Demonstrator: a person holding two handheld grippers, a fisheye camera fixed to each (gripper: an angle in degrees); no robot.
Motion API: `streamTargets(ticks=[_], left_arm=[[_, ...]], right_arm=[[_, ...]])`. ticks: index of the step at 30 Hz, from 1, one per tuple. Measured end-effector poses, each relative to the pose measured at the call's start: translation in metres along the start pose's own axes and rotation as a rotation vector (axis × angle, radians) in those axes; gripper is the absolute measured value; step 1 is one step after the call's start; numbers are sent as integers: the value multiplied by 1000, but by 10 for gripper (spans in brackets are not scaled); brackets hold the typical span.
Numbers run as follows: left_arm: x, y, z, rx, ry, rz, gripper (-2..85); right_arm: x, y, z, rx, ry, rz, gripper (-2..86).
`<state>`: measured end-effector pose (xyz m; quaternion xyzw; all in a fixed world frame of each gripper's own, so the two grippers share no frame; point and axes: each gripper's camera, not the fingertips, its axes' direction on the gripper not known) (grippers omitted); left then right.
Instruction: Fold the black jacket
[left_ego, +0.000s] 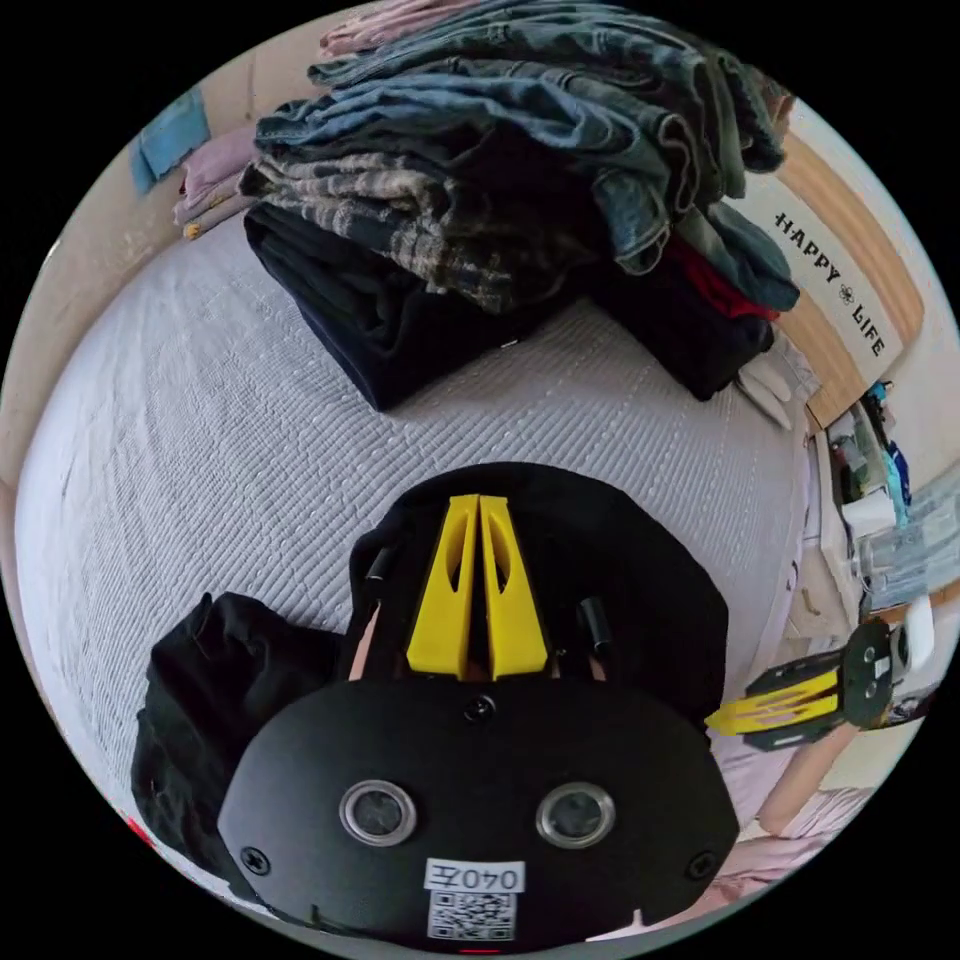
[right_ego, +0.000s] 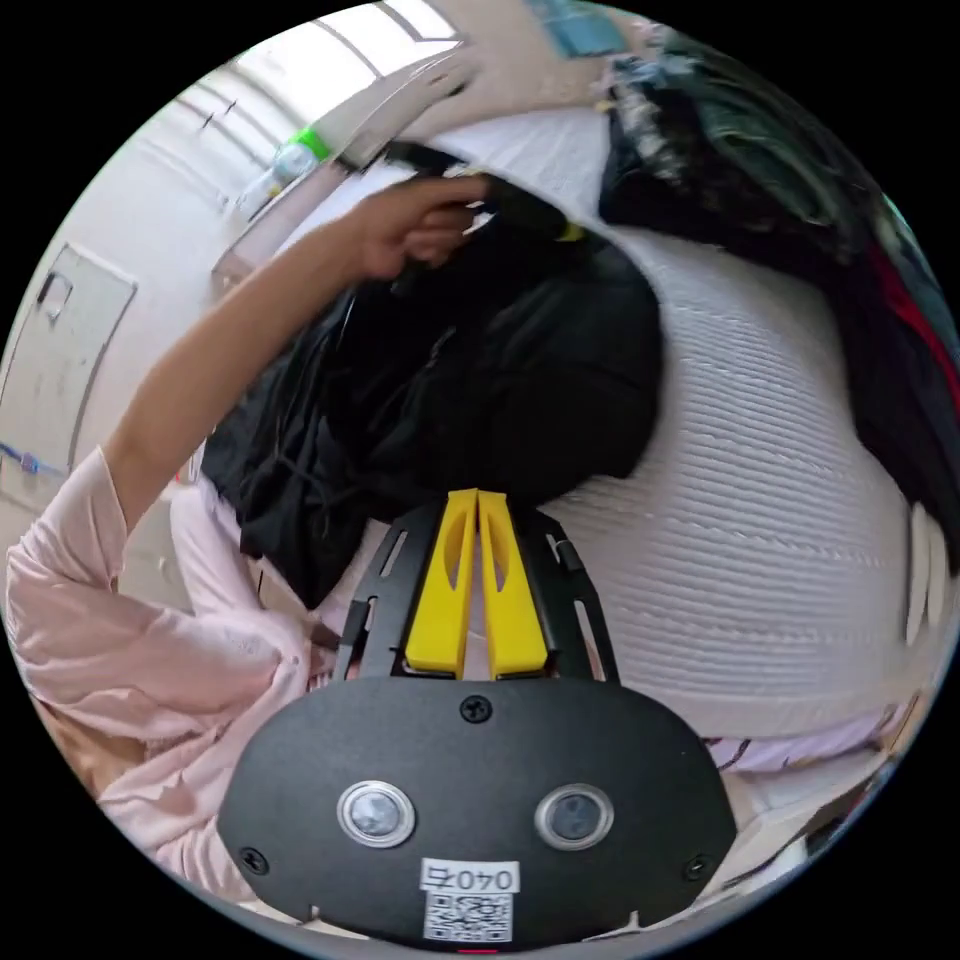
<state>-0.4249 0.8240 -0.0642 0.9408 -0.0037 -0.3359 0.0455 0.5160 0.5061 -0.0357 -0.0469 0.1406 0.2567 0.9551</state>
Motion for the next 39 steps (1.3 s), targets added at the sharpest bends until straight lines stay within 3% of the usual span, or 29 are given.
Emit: streamTargets(ticks=[2, 5, 10, 15, 20, 22, 26, 31, 39], left_arm=[[-5, 0, -33, 106, 31, 20, -9], [-12, -14, -50, 121, 87, 69, -8], [-9, -36, -24, 48, 57, 178, 17], [-2, -49, 31, -233, 80, 304, 78], [-2, -42, 69, -450, 56, 295, 66], [-1, -38, 69, -443, 34, 323, 42], [-5, -26, 47, -386, 9, 361, -7], [-32, -2, -13, -245, 31, 349, -13], [-162, 127, -165, 235, 333, 158, -13]], right_arm=[[25, 30, -38, 237, 36, 196, 47], [49, 55, -56, 368, -21, 372, 127], [38, 51, -47, 331, -57, 383, 140], [5, 31, -23, 202, -76, 323, 149], [-35, 11, -3, 124, -63, 295, 131], [-47, 4, 5, 91, -61, 291, 95], [-102, -2, 3, 100, 101, 203, 5], [-184, -2, -7, 159, 284, 89, -8], [-374, 10, -32, 390, 630, -200, -9]])
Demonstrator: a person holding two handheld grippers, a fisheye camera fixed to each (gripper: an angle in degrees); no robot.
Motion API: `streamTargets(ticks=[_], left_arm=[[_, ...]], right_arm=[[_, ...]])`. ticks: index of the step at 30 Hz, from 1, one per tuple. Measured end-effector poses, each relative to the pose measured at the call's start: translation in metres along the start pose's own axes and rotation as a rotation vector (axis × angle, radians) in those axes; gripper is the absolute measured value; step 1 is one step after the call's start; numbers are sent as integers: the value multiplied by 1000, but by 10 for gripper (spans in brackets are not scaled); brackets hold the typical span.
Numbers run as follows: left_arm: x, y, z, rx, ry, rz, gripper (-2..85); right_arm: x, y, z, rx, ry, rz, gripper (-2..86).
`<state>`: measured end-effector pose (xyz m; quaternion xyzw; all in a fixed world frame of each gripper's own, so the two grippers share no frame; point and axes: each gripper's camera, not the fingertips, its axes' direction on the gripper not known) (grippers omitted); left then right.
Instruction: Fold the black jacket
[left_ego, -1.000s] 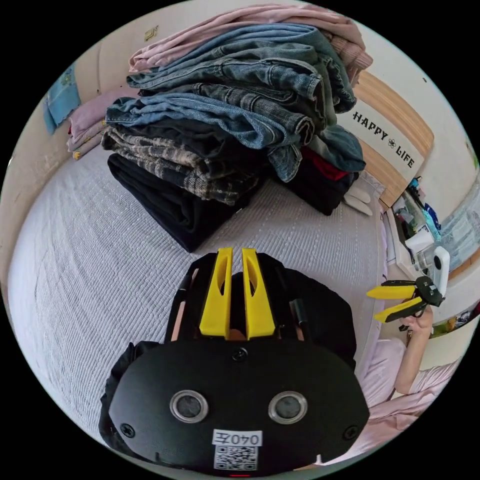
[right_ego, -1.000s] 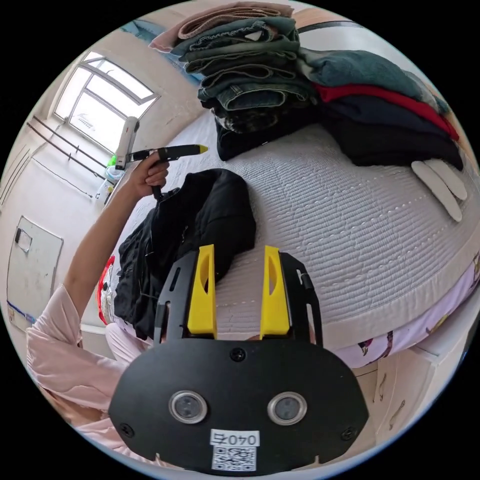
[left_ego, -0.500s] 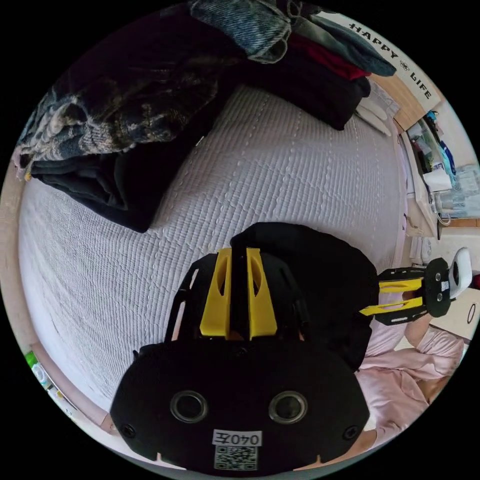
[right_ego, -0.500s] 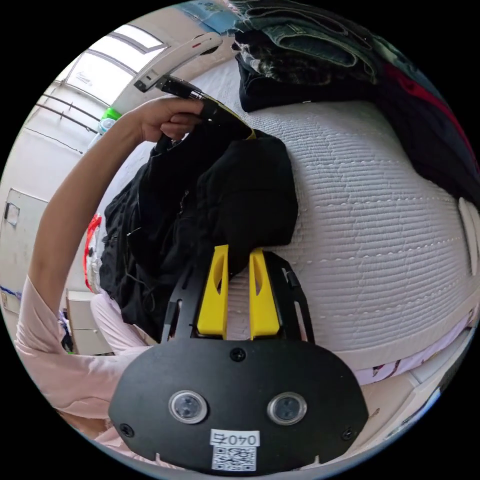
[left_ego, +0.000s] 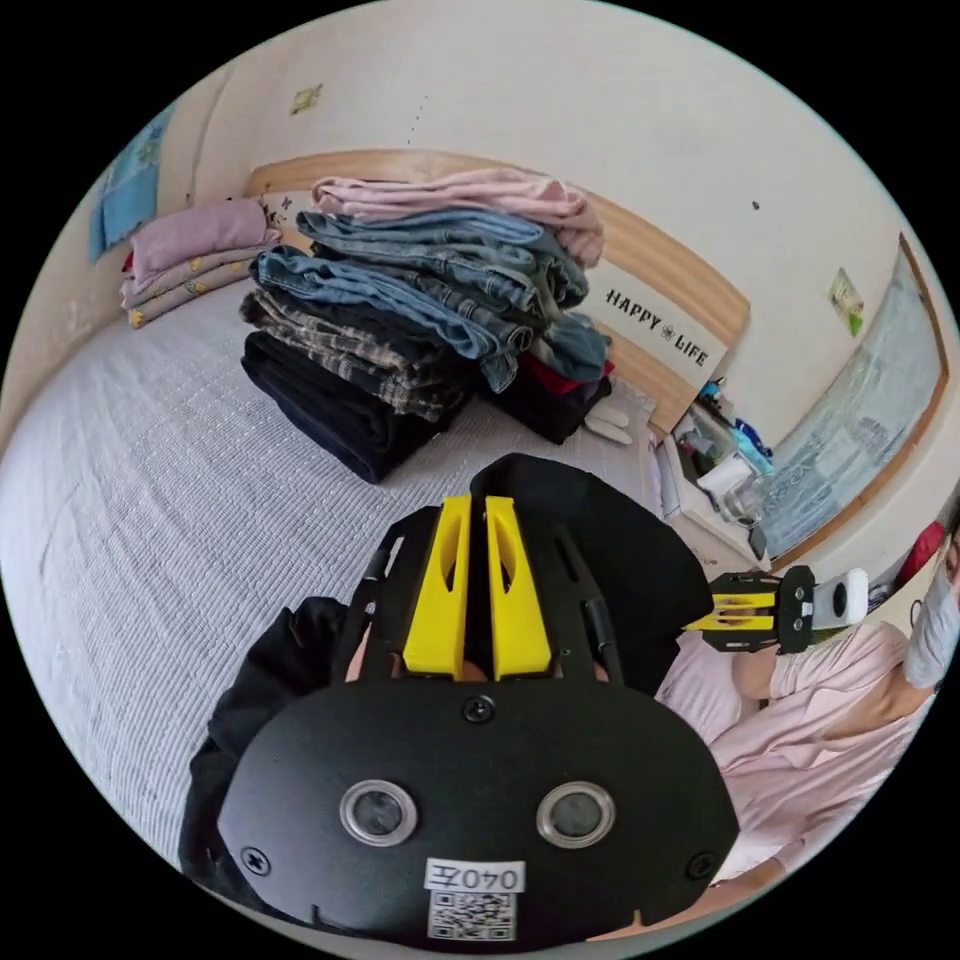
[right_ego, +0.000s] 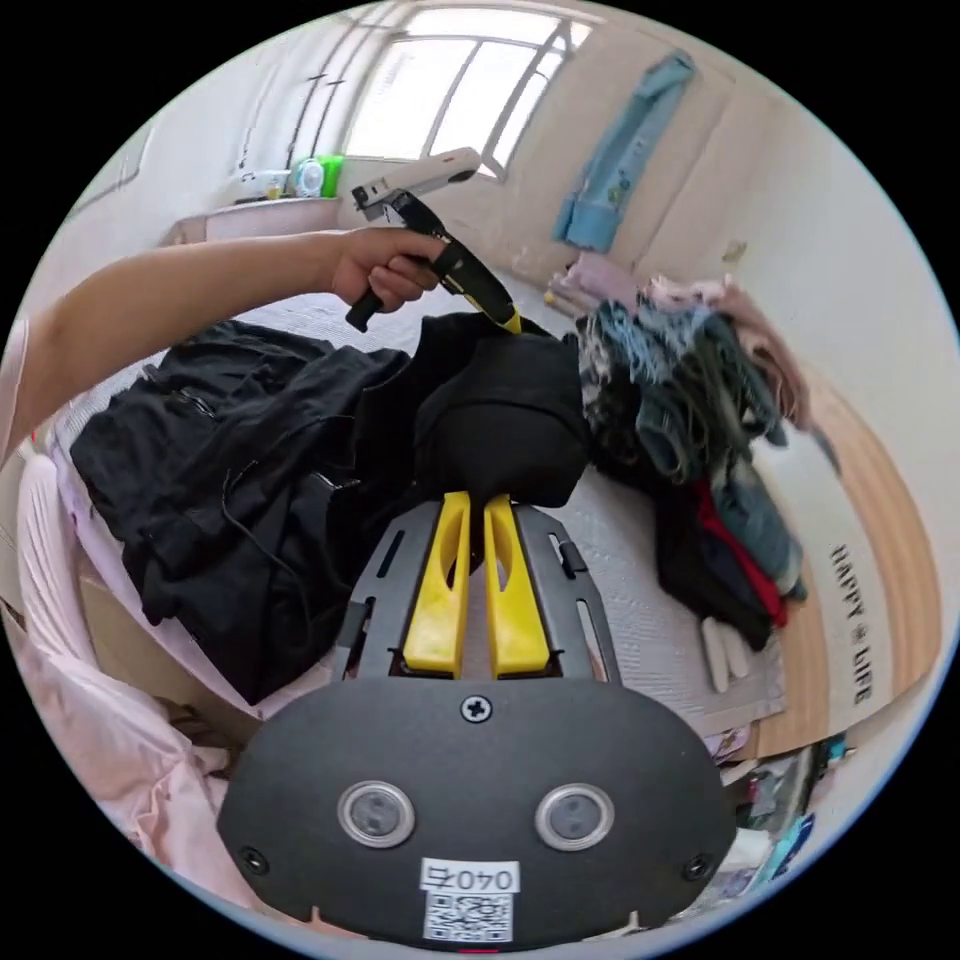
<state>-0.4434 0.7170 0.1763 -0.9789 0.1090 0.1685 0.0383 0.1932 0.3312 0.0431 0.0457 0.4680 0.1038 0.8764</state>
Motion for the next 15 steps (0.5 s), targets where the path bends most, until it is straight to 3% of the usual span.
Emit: streamTargets(ticks=[3, 7, 11, 15], left_arm=[[-38, 73, -67, 205, 150, -97, -7], [-91, 173, -108, 325, 227, -297, 33], [-127, 282, -143, 314, -6, -579, 20], [-120, 347, -191, 372, -112, -644, 2]], right_arm=[[-90, -19, -35, 92, 200, -216, -9], [-227, -30, -47, 148, 416, -541, -7], [-332, -33, -19, 93, 424, -758, 21], [-376, -30, -19, 133, 458, -832, 61]])
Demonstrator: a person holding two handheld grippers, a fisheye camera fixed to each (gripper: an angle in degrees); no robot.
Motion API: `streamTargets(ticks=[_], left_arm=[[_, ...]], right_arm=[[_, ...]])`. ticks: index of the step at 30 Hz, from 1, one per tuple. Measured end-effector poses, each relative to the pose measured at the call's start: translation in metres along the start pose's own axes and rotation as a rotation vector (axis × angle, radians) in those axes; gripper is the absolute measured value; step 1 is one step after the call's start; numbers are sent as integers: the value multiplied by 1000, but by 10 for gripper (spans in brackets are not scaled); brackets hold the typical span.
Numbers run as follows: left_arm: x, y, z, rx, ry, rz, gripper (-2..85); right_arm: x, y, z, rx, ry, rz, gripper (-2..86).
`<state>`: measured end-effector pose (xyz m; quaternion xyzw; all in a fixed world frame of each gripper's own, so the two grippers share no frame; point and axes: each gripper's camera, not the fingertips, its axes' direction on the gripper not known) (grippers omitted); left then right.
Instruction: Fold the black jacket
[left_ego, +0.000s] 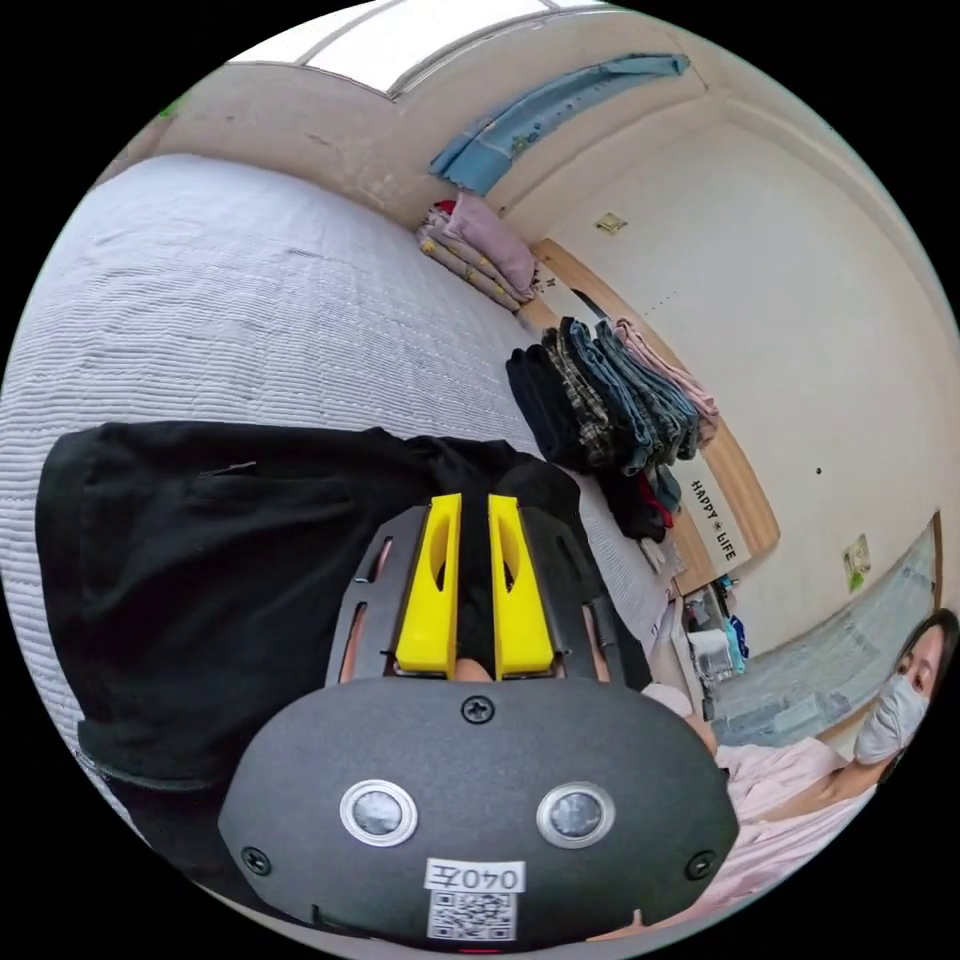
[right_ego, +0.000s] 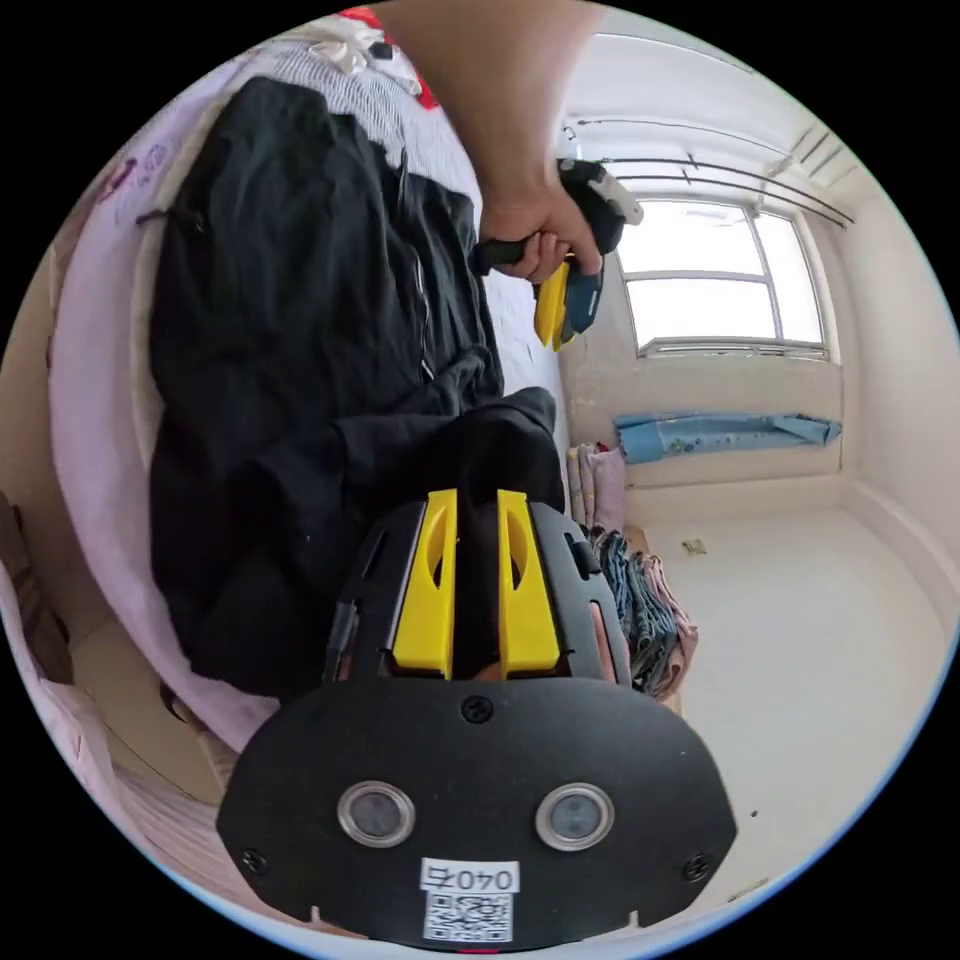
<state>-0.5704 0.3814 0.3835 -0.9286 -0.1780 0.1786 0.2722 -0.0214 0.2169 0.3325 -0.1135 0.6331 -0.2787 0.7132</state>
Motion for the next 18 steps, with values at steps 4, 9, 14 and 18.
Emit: streamTargets(ticks=[4, 9, 14, 18], left_arm=[[37, 28, -26, -27, -60, 143, -4], [158, 104, -2, -83, -135, 493, -12], [163, 148, 44, -130, -225, 474, -9], [45, 148, 53, -159, -186, 54, -9]], right_arm=[[59, 15, -50, 160, -217, 211, 68], [125, 66, -37, 178, -343, 506, -1], [123, 90, 40, -30, -507, 644, -9], [66, 73, 46, -46, -562, 494, -9]])
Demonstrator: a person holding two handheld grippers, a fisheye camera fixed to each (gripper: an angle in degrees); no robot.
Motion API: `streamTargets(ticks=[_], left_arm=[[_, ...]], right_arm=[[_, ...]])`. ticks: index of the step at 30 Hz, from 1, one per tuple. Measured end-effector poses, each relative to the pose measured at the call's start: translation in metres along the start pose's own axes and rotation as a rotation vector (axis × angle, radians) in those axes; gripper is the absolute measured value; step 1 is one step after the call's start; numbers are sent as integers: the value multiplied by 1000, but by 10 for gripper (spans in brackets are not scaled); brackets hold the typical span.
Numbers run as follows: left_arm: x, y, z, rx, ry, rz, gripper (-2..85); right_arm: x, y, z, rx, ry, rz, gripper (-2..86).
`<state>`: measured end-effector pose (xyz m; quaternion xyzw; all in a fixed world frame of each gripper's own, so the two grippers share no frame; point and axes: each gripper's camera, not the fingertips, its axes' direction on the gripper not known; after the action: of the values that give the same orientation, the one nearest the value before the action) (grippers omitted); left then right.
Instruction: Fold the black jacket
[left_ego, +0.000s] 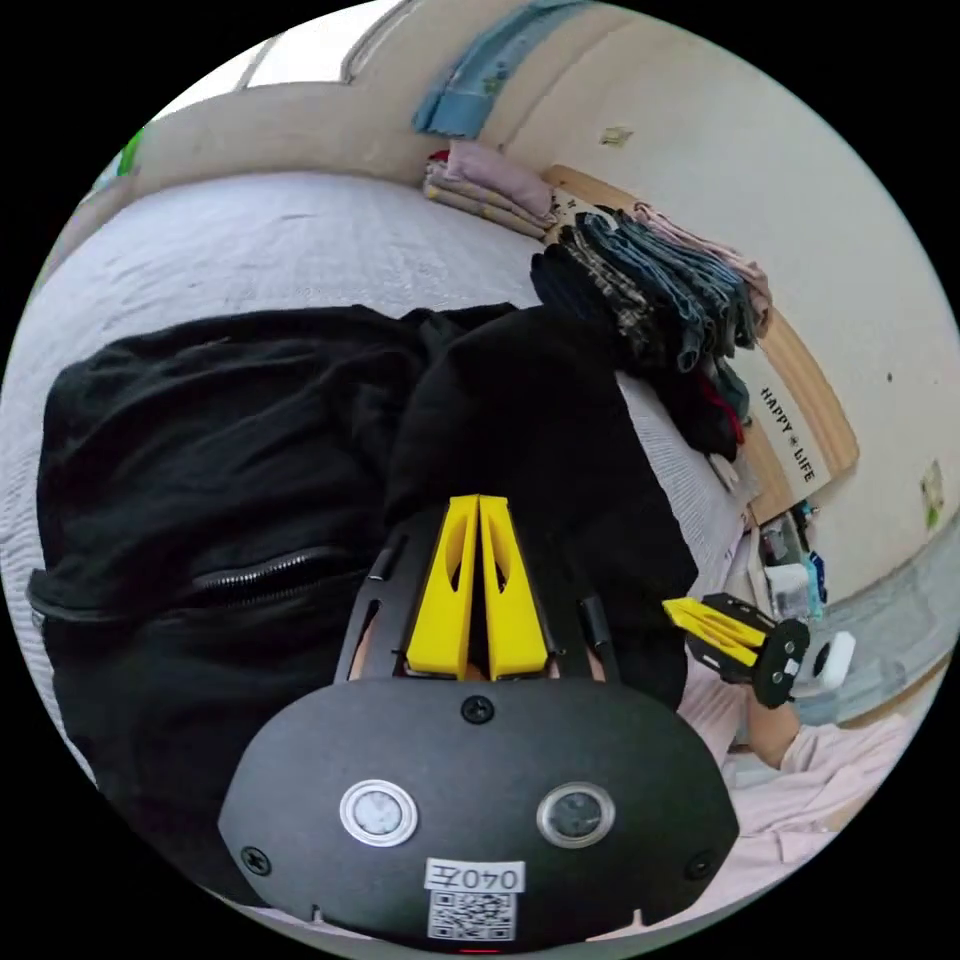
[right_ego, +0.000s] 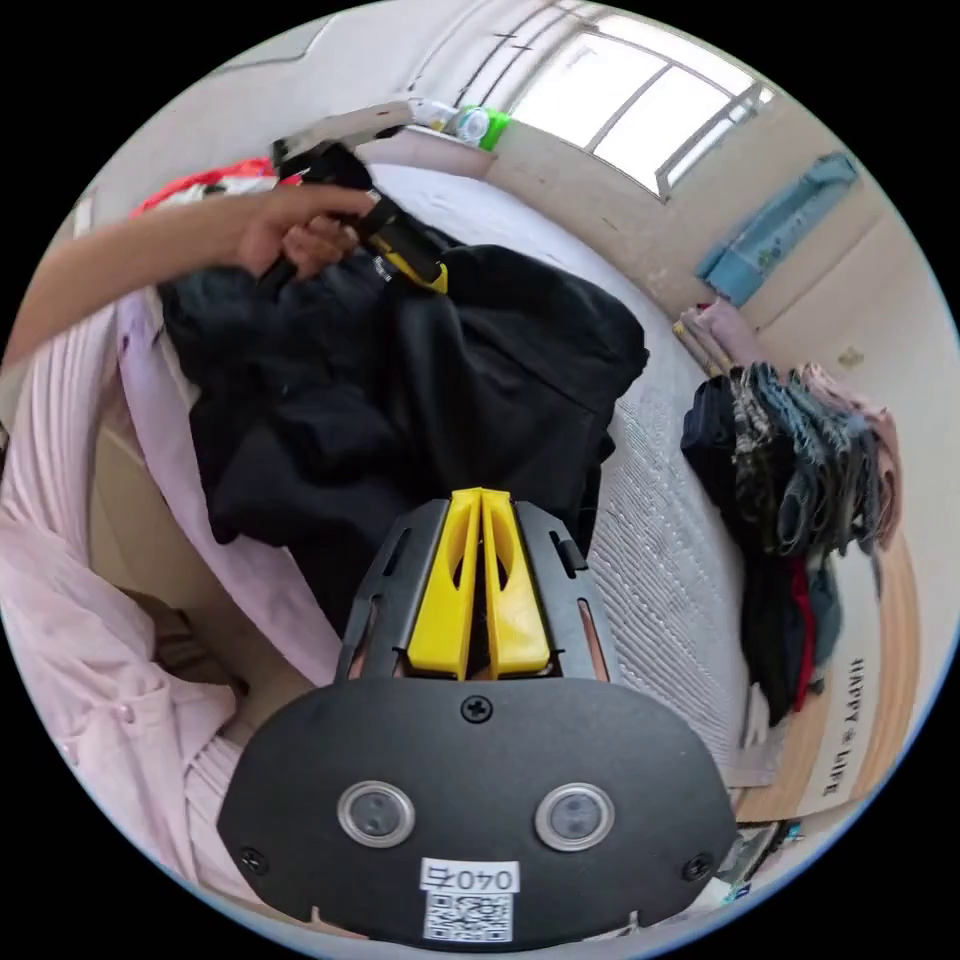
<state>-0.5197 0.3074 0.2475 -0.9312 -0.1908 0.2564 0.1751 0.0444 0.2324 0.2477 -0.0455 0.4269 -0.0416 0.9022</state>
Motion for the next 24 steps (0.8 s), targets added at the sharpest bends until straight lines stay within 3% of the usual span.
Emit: streamTargets(ticks=[2, 4, 10, 12, 15, 17, 22, 24], left_arm=[[-28, 12, -2, 19, 178, -104, -9], [-20, 26, -17, 65, 155, -103, -10], [62, 80, -87, 318, 68, 158, -9], [112, 99, -83, 332, -78, 325, -8], [180, 126, -48, 284, -401, 582, -5], [207, 138, -25, 278, -526, 627, 10], [243, 158, 41, 108, -598, 753, 8], [250, 175, 76, -31, -653, 840, -4]], right_arm=[[-35, -4, 3, -34, 211, -156, -10], [-44, -10, -6, -53, 313, -225, -10], [51, -34, -57, 170, 121, 42, -10], [89, -51, -52, 205, 44, 114, -10], [136, -91, -36, 266, -27, 201, -10], [159, -134, -15, 249, -125, 209, -10], [170, -222, 57, 88, -307, 201, -10], [171, -248, 97, -50, -269, 219, -10]])
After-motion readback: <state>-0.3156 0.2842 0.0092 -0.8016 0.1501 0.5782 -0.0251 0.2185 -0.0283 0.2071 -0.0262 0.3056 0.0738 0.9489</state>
